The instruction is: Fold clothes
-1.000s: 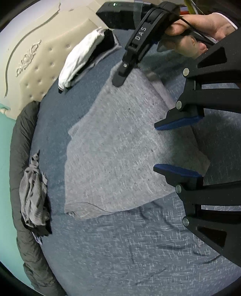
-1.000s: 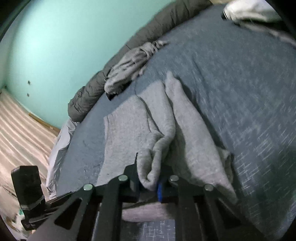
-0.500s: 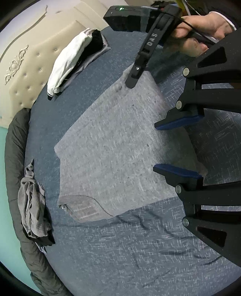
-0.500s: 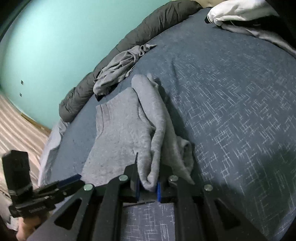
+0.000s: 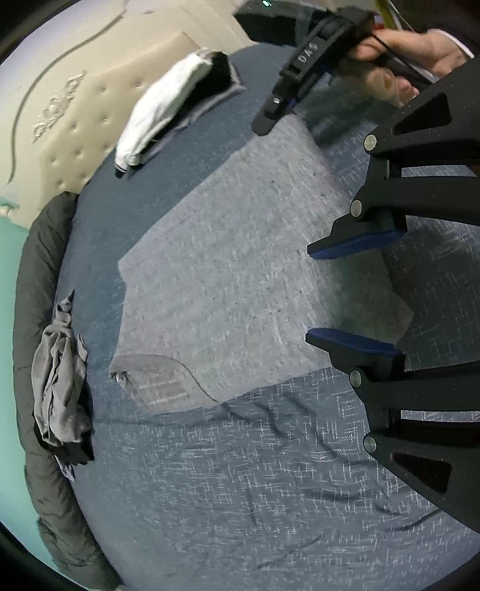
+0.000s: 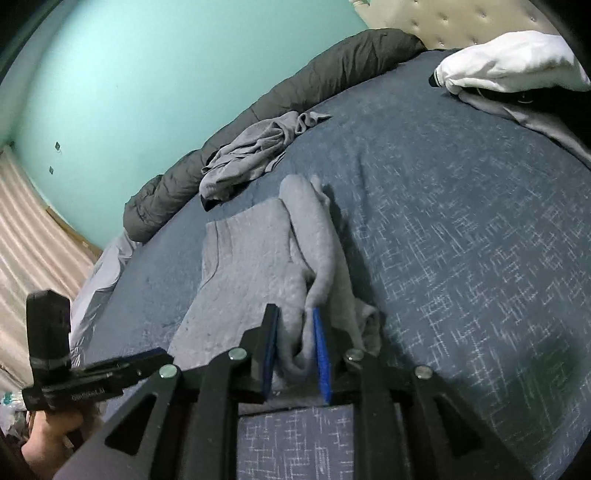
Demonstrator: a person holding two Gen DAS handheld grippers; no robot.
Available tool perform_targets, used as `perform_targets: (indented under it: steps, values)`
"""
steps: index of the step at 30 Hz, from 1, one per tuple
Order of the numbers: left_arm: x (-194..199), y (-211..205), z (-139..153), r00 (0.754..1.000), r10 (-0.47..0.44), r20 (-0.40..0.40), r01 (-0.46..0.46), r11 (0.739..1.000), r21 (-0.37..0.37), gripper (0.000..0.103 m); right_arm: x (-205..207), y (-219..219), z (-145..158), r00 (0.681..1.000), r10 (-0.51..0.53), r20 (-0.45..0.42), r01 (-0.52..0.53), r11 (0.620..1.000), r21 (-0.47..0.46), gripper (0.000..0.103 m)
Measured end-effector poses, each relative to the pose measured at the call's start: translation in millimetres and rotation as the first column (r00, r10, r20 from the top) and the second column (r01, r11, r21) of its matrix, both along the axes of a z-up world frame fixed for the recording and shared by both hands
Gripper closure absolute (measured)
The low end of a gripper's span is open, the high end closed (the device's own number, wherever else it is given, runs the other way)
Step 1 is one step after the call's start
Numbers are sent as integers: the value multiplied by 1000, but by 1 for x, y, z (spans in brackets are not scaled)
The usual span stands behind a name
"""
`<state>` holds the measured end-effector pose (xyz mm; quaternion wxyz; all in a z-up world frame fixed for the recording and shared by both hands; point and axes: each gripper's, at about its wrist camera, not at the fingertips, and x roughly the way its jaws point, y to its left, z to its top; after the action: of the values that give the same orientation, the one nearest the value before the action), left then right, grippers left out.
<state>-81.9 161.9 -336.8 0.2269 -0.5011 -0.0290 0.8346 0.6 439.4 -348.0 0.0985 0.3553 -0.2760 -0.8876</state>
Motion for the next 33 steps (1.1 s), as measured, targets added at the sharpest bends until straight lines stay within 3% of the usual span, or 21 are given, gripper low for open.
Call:
perform_targets:
  steps: [5,8,10,12,17,20,23,27,33]
  values:
    - [-4,-13,8,999,27,-24,-26,999,32,59,1,15,-4,998,-55,21,56,998,-18,77]
    - [-12,-26,11,998,56,-28,-54,997,56,59,2,21,5,995,-99,28,98,994,51,77]
    - [-18,-32,11,997,69,-35,-67,996,64,59,-4,26,15,996,-91,18,90,995,45,75]
    - [-24,-37,9,996,85,-36,-82,994,75,57,-20,26,26,999,-46,19,45,996,72,65]
    - [-41,-51,-2,992,125,-29,-121,986,114,53,-88,14,48,990,114,88,-128,978,166,62]
    - [-47,-57,-9,990,136,-33,-130,982,134,52,-134,-4,56,968,197,152,-235,926,296,58]
    - [-51,-62,-16,990,138,-35,-131,980,150,52,-172,-20,52,936,291,201,-342,886,313,58]
    - [-48,-79,-27,985,165,-48,-155,974,163,50,-210,-30,38,924,300,238,-372,848,377,58]
    - [-48,-87,-41,986,168,-23,-162,972,169,50,-252,-37,9,925,251,286,-359,826,434,58]
